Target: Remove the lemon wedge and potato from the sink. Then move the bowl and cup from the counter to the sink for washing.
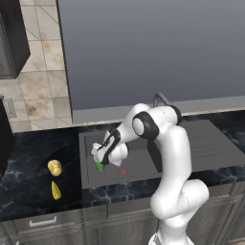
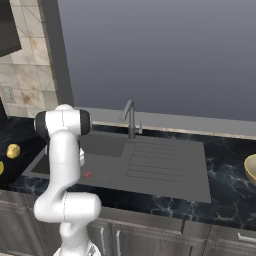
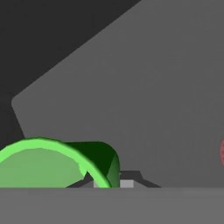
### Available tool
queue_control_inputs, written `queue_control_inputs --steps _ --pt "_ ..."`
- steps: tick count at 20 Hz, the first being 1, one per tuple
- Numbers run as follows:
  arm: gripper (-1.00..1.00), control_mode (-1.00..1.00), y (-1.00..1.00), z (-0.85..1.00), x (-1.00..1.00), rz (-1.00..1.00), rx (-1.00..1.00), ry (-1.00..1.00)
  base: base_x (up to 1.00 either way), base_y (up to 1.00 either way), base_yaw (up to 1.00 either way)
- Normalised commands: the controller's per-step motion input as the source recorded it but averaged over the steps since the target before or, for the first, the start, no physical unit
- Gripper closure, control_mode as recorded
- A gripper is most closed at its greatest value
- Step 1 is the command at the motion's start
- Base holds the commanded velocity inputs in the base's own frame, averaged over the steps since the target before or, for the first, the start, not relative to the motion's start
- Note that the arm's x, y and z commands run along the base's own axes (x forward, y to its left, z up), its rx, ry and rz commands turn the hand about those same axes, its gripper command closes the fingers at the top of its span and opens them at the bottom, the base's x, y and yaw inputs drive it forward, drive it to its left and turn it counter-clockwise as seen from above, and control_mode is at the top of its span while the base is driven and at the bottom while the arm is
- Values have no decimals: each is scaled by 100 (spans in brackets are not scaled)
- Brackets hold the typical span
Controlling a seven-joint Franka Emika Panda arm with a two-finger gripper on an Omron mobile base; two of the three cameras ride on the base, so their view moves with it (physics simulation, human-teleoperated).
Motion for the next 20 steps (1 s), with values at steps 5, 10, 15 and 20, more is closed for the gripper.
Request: queue_control_inputs --steps 5,10,15,20 --pt "100 -100 3 -14 9 0 0 0 0 0 0" --pt "100 -100 3 -16 4 0 0 0 0 0 0" --pt "100 -100 1 -18 2 0 0 0 0 0 0" --pt "-100 -100 1 -18 3 0 0 0 0 0 0"
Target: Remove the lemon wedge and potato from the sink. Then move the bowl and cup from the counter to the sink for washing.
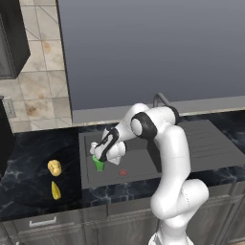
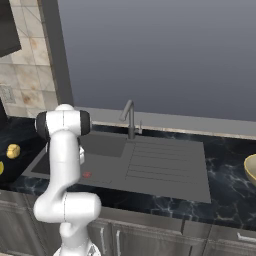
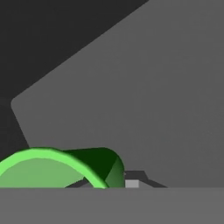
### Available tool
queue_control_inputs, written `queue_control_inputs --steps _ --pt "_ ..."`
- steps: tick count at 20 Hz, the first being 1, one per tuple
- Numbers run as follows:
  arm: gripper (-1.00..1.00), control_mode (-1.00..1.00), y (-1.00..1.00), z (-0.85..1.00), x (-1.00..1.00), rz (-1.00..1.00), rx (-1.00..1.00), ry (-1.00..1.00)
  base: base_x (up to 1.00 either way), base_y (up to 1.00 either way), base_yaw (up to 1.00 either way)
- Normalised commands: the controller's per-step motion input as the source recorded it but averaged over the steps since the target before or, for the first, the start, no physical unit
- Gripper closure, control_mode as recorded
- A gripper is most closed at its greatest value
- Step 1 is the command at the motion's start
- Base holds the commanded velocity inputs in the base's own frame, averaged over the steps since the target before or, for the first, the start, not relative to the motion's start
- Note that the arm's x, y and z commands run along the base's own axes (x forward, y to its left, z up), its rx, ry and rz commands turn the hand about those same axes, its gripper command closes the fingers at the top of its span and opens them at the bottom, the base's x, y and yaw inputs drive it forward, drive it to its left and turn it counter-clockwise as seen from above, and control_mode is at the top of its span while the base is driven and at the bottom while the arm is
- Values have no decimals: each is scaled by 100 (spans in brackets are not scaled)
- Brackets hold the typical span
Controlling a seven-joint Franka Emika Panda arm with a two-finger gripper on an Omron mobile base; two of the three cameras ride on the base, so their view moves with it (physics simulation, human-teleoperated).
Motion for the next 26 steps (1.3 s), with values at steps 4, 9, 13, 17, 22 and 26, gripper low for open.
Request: queue_control_inputs --steps 4,9,13,17,22,26 --pt "-100 -100 5 -18 2 0 0 1 0 0 0" --pt "-100 -100 1 -12 1 0 0 0 0 0 0" --pt "-100 -100 0 -10 0 0 0 0 0 0 0" --pt "-100 -100 3 -7 0 0 0 0 0 0 0" --pt "-100 -100 9 -5 -3 0 0 0 0 0 0" --pt "-100 -100 11 -6 -3 0 0 0 0 0 0"
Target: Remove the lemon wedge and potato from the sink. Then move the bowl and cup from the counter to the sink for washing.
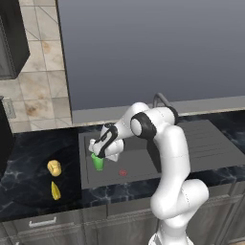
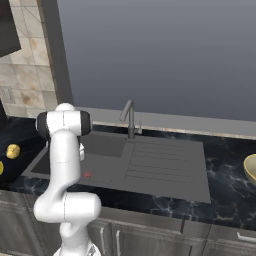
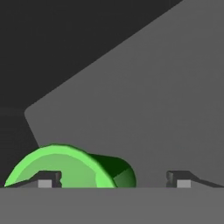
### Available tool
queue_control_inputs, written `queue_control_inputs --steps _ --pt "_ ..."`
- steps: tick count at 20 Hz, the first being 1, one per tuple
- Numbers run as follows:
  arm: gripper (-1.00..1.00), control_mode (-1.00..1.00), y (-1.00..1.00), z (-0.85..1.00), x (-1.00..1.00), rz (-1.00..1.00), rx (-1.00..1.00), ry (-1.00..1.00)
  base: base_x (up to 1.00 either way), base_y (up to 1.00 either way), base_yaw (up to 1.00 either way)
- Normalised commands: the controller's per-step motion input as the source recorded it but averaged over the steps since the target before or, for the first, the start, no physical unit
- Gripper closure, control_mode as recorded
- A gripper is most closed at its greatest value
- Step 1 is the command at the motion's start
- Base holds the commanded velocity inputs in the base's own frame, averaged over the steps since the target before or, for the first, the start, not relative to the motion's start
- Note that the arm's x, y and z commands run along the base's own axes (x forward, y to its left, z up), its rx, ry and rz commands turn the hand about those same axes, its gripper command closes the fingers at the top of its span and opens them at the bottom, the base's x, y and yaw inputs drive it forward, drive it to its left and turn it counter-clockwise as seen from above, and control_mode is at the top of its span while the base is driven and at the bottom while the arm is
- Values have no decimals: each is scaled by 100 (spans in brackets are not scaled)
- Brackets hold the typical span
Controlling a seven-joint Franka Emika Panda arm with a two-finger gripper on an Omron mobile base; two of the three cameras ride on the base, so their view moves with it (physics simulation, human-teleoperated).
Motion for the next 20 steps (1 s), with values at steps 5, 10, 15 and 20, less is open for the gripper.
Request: queue_control_inputs --steps 5,10,15,20 --pt "-100 -100 12 -5 -11 0 0 0 0 0 0" --pt "-100 -100 6 -6 -17 0 0 0 0 0 0" --pt "-100 -100 1 -6 -26 0 0 0 0 0 0" --pt "-100 -100 -1 -1 -20 0 0 -1 0 0 0"
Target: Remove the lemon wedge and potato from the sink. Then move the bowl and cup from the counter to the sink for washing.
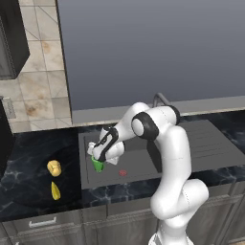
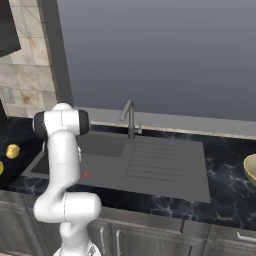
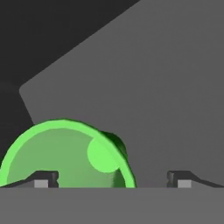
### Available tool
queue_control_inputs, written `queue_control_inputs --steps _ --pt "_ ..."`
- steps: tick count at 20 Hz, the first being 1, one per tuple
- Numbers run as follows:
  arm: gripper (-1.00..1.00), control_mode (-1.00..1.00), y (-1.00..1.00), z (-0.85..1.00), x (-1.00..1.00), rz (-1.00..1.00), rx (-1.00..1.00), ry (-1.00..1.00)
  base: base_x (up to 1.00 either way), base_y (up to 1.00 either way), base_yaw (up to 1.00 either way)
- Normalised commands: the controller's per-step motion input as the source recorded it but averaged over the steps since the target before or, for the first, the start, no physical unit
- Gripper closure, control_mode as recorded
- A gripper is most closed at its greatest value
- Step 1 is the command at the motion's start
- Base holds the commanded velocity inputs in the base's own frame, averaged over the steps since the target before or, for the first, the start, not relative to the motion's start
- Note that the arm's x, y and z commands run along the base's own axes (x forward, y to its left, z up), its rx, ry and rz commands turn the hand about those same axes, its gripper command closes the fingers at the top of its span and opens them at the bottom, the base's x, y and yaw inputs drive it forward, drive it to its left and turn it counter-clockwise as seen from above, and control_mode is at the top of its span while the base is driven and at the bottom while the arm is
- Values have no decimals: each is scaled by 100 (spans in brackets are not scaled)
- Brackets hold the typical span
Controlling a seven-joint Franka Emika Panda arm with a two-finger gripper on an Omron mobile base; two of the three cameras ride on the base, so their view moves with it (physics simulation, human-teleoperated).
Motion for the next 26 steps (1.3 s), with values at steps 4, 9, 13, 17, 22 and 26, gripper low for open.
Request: queue_control_inputs --steps 4,9,13,17,22,26 --pt "-100 -100 -4 8 -13 0 0 -1 0 0 0" --pt "-100 -100 -4 14 -11 0 0 -2 0 0 0" --pt "-100 -100 -5 20 -11 0 0 -5 0 0 0" --pt "-100 -100 -6 23 -11 0 0 -4 0 0 0" --pt "-100 -100 -10 25 -17 0 0 -2 0 0 0" --pt "-100 -100 -10 28 -17 0 0 0 0 0 0"
